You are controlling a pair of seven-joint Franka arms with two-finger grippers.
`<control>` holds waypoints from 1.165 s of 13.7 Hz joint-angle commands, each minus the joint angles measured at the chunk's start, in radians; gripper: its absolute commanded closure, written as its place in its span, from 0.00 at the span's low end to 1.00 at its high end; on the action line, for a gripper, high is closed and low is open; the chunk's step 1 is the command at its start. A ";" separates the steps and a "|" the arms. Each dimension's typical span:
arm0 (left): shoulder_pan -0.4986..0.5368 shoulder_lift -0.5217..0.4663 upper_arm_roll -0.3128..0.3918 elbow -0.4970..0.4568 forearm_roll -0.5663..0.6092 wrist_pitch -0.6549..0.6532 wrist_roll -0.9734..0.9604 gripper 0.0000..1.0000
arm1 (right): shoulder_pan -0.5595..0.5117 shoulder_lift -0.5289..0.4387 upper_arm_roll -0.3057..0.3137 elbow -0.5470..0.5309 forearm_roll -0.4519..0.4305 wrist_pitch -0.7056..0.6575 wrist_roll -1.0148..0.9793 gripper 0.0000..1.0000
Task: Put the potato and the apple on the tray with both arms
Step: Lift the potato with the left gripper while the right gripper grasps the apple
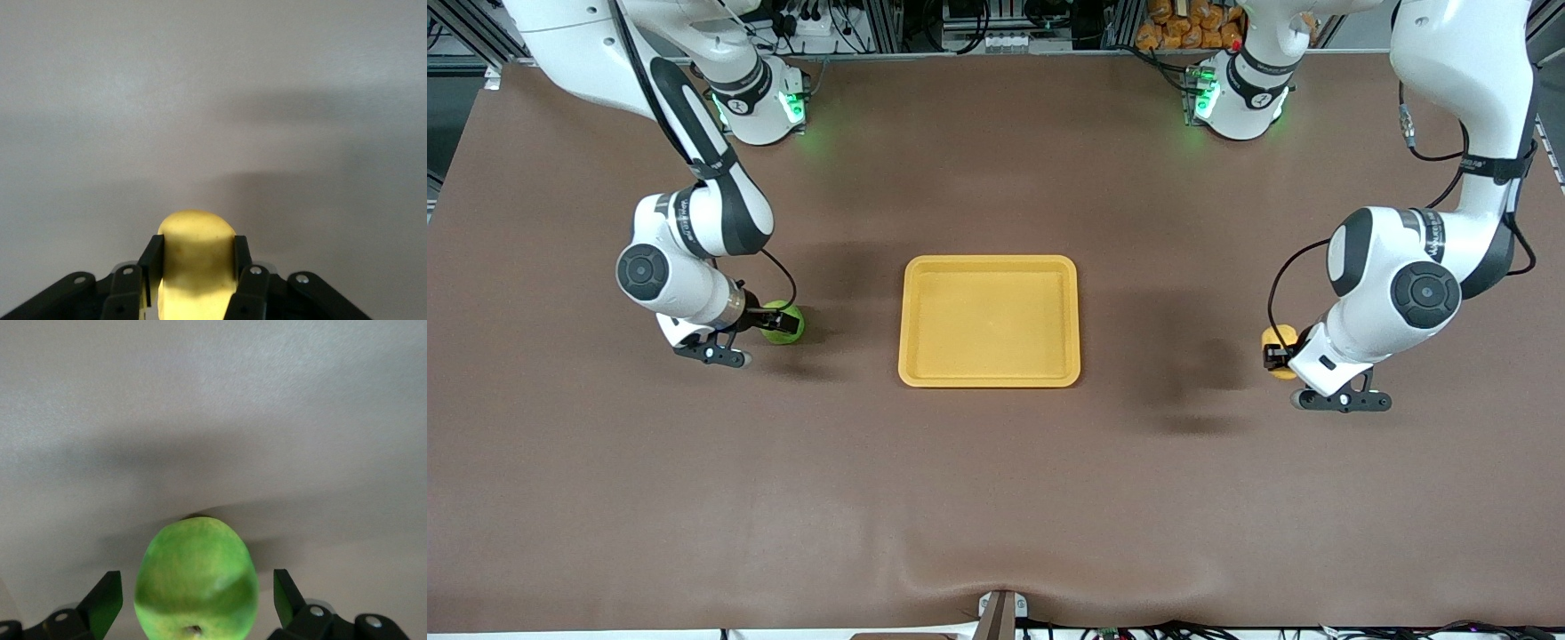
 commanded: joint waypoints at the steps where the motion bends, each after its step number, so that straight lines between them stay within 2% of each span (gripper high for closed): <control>1: 0.000 -0.003 -0.024 0.047 0.018 -0.069 -0.009 1.00 | 0.007 0.009 0.018 -0.015 0.010 0.026 0.042 0.00; 4: -0.002 -0.004 -0.045 0.071 0.018 -0.087 -0.014 1.00 | -0.002 0.009 0.016 -0.033 0.006 0.041 0.042 0.00; 5: 0.000 -0.004 -0.060 0.082 0.018 -0.103 -0.019 1.00 | 0.000 0.007 0.016 -0.033 0.000 0.043 0.042 0.24; 6: -0.001 -0.003 -0.070 0.097 0.018 -0.118 -0.019 1.00 | 0.003 0.006 0.016 -0.032 0.000 0.043 0.042 0.64; 7: -0.002 -0.003 -0.082 0.107 0.018 -0.129 -0.019 1.00 | 0.003 0.006 0.018 -0.032 -0.002 0.038 0.042 0.90; 8: -0.003 -0.003 -0.100 0.113 0.016 -0.130 -0.022 1.00 | 0.000 0.004 0.018 -0.030 -0.001 0.035 0.042 1.00; 11: -0.024 0.009 -0.159 0.126 0.019 -0.130 -0.158 1.00 | -0.003 -0.012 0.016 -0.015 -0.002 -0.020 0.039 1.00; 16: -0.170 0.077 -0.159 0.221 0.019 -0.130 -0.342 1.00 | -0.025 -0.042 0.012 0.131 -0.002 -0.290 0.034 1.00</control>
